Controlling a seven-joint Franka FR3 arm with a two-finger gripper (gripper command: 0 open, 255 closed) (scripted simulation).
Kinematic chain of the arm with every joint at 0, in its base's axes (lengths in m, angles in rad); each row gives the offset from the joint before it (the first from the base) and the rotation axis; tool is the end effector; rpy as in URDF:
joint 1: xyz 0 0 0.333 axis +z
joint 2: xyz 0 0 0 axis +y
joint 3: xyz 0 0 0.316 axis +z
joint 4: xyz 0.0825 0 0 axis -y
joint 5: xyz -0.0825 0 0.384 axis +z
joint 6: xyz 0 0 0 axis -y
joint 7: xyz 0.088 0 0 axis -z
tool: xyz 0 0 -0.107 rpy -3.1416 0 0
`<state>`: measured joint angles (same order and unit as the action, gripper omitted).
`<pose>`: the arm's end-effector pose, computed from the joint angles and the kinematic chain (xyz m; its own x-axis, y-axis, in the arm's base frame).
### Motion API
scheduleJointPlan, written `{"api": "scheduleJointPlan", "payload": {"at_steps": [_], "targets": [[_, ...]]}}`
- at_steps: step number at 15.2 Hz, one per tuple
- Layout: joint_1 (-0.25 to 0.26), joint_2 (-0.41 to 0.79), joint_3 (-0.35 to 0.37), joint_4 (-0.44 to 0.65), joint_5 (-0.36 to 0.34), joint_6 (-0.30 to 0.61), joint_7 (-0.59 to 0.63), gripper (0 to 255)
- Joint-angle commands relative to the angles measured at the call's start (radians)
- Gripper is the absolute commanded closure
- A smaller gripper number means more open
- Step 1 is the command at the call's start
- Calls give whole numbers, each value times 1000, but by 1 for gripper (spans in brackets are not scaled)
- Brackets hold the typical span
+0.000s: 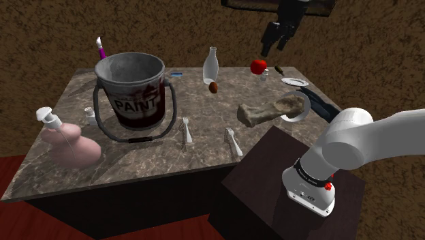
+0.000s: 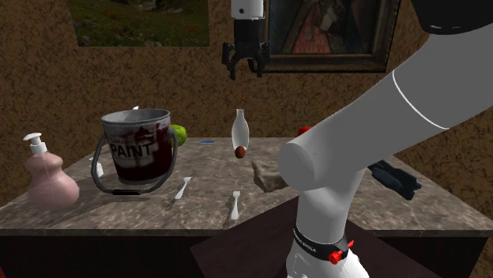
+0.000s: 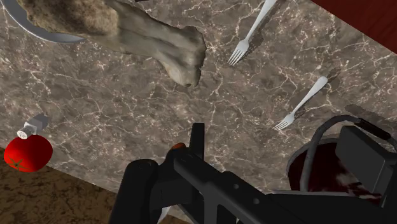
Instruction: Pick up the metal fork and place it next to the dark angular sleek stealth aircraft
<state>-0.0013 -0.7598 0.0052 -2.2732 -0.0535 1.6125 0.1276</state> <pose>0.3190 -0.0037 0.6257 0.9869 -0.1220 0.1053 -0.1272 -0.9909 0.0439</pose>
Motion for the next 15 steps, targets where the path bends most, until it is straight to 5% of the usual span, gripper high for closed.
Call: {"api": "scheduleJointPlan", "payload": {"at_steps": [1,15], "targets": [[0,0,0,0,0,0,0,0],[-30,114,29,-372,71,383,176,0]]}}
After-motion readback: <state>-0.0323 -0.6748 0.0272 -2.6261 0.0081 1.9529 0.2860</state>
